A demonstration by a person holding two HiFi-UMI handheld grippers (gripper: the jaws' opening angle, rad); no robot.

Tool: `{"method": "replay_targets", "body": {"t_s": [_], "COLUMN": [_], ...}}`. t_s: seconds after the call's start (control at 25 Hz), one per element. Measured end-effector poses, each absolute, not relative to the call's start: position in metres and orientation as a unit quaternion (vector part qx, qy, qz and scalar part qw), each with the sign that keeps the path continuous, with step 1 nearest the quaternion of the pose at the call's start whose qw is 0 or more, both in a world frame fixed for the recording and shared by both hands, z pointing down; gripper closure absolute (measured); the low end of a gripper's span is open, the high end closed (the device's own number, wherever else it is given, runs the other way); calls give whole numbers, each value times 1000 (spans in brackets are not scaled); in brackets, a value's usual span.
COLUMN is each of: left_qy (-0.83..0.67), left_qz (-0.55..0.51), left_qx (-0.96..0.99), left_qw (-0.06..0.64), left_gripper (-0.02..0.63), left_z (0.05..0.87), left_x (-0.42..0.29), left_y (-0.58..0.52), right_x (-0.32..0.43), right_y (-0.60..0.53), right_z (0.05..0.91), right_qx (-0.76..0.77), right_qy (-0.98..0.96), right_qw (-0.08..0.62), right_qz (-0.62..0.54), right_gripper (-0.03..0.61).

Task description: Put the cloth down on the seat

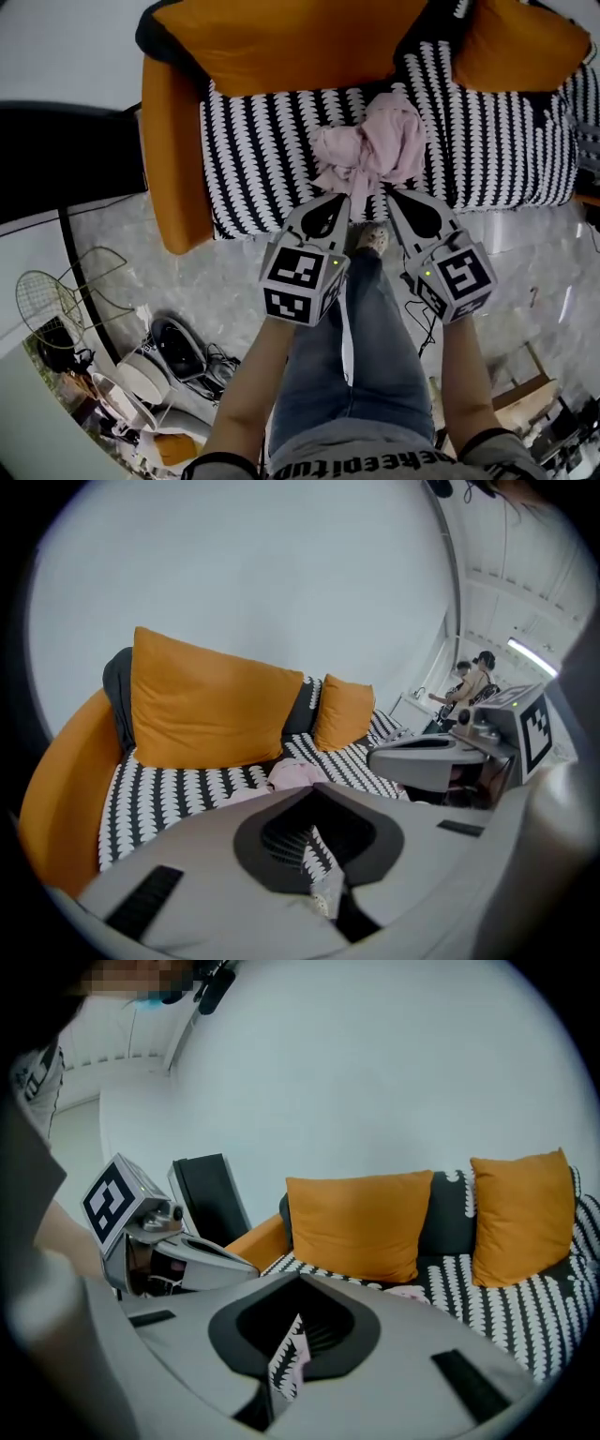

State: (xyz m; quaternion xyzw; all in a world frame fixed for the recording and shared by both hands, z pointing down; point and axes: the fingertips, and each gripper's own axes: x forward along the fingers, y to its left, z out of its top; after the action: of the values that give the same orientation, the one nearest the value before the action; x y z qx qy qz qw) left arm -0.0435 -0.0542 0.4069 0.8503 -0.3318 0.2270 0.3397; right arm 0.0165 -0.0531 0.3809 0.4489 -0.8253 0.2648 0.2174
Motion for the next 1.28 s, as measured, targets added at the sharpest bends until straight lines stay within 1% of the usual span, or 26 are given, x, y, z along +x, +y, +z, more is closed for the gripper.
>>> {"method": "replay_targets", "body": {"t_s": [0.36,0.8,1.28], "left_qy": [-293,-276,-232], "left_qz": [187,133,74], "left_qx": [884,924,958], "left_qw": [311,227,149], "left_gripper": [595,595,595], "left_z": [311,200,106], "left_x": [-48,-61,-67], "left_y": [-20,-2,43], "right_x": [-7,-33,-51], "right_y": [-16,11,51], "right_z": [293,183,89], "right_qx": [469,488,509], "right_qy": [-832,-845,-850], "right_qw": [162,127,93], "right_qz": [248,179,99], "right_gripper": [583,583,583]}}
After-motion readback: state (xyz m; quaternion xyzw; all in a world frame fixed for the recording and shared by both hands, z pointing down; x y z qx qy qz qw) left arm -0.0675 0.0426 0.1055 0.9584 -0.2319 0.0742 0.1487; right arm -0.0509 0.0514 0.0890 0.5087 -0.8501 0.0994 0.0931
